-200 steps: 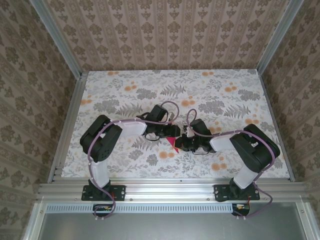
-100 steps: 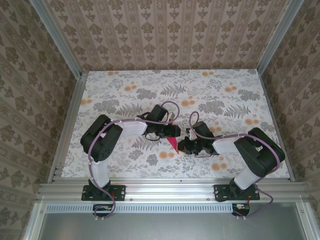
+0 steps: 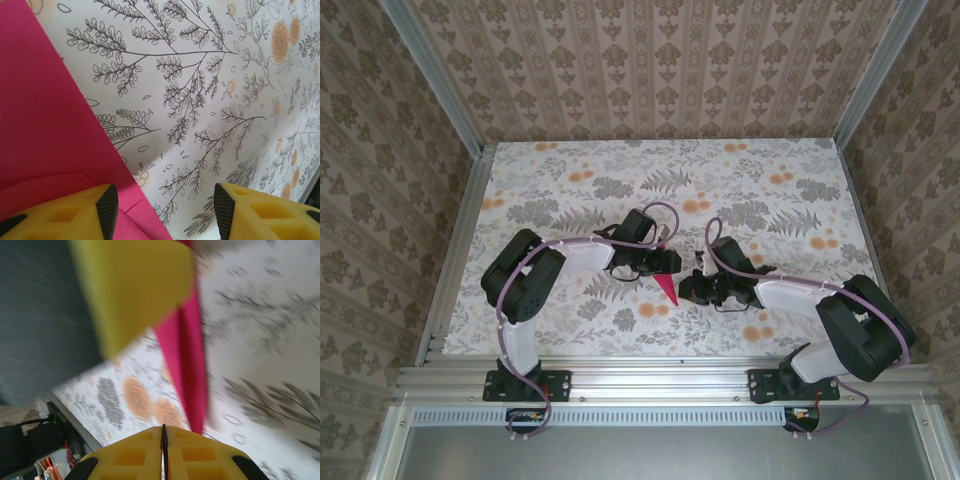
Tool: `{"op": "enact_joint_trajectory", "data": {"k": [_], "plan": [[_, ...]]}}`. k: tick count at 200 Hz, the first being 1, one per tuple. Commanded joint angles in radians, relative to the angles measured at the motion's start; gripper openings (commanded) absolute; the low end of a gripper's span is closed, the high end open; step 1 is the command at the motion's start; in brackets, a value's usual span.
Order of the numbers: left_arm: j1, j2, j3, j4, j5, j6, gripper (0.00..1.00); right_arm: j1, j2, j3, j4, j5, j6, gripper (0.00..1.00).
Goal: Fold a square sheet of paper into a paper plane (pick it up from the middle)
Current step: Fold the wing for the fifth time at the center of the table.
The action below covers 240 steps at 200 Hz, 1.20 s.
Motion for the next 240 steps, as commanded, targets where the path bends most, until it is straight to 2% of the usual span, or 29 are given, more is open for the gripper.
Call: {"op": "enact_joint_trajectory", "data": {"k": [1, 37, 66, 92, 144, 204, 240], "plan": [[-0.002, 0.037, 0.017, -0.044, -0.003, 0.024, 0.57, 0.014, 0.032, 0.058, -0.014, -0.001, 0.001, 0.11], [-0.002, 0.04, 0.018, -0.044, 0.002, 0.023, 0.57, 0.025, 0.131, 0.094, 0.038, -0.02, 0.017, 0.1], [-0.002, 0.038, 0.019, -0.047, 0.004, 0.026, 0.57, 0.032, 0.165, 0.09, -0.015, 0.018, -0.004, 0.11], [-0.002, 0.04, 0.021, -0.049, 0.004, 0.029, 0.57, 0.031, 0.163, 0.072, -0.128, 0.084, -0.052, 0.11], [0.0, 0.049, 0.021, -0.051, 0.002, 0.029, 0.57, 0.032, 0.153, -0.022, -0.106, 0.076, -0.038, 0.1], [-0.001, 0.055, 0.023, -0.061, -0.001, 0.029, 0.57, 0.04, 0.113, 0.021, -0.267, 0.148, -0.084, 0.1], [0.0, 0.066, 0.032, -0.074, -0.009, 0.029, 0.56, 0.045, 0.082, -0.014, -0.248, 0.115, -0.092, 0.11]]}}
